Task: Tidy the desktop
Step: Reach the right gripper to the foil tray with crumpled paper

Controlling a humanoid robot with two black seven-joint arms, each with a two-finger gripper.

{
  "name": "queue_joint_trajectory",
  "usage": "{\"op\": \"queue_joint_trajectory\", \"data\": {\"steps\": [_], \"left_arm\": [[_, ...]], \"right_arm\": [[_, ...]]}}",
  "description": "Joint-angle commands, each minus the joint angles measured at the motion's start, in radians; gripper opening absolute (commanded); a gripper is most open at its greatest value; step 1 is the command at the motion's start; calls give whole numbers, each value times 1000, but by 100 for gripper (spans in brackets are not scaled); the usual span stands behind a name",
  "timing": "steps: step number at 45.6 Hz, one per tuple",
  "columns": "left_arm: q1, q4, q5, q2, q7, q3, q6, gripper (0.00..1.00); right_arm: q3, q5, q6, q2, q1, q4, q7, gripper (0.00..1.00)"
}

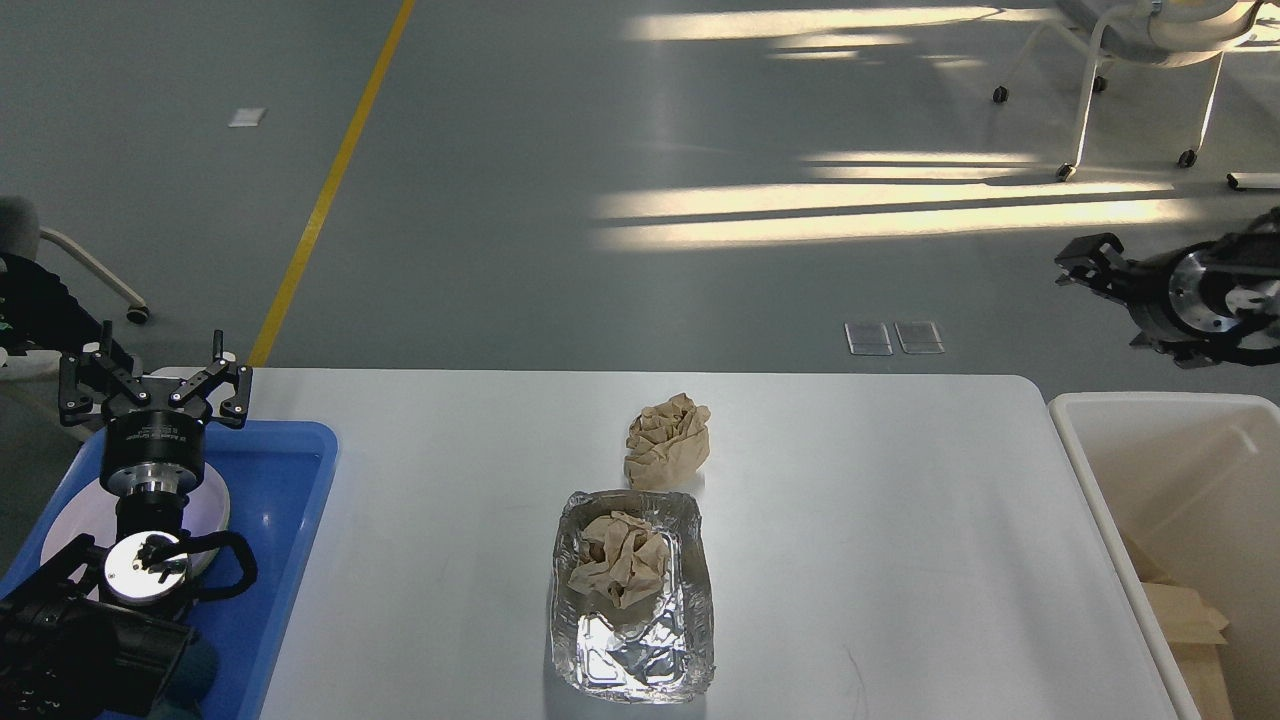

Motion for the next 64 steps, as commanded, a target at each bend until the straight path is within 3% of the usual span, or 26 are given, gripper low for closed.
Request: {"op": "queue_joint_trajectory", "data": {"steps": [1, 10, 17, 24, 27, 35, 45, 64], "left_arm": [[-1, 1, 0, 0, 0, 0, 0, 96], [0, 1, 0, 0, 0, 0, 0, 96], [0, -1, 0, 0, 0, 0, 0, 96], [0, 1, 0, 0, 0, 0, 0, 96], [0, 1, 0, 0, 0, 0, 0, 96], [0, 1, 0, 0, 1, 0, 0, 96], [0, 1, 0, 0, 0, 0, 0, 96], [0, 1, 0, 0, 0, 0, 0, 96]], "right_arm": [[-26, -68, 126, 80, 191, 129, 2, 100], [15, -117, 371, 192, 403, 240, 2, 100], [98, -114, 601, 203, 549, 353, 2, 100], [143, -112, 631, 205, 514, 376, 2, 100], [150, -112, 608, 211, 440, 369, 2, 100], [196, -119, 430, 246, 247, 375, 1, 100], [196, -132, 229, 390, 87, 363, -1, 100], [256, -260, -3, 518, -129, 284, 1, 100]]}}
